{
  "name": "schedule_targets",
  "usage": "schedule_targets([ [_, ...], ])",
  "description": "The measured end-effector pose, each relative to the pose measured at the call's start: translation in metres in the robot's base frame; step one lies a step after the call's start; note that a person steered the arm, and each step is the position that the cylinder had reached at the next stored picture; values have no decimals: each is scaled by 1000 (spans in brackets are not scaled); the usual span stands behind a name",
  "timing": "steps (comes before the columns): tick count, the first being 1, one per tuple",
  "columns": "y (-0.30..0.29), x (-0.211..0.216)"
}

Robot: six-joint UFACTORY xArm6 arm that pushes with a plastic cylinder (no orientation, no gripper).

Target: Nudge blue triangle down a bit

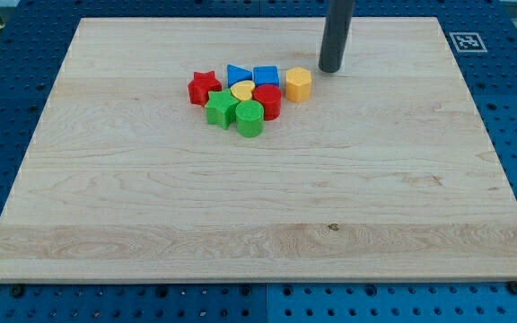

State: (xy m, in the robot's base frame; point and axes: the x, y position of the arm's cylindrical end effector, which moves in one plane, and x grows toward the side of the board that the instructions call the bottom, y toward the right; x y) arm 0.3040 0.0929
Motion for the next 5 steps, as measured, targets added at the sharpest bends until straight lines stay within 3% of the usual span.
schedule_targets([
  [3, -116, -6],
  [5, -131, -3],
])
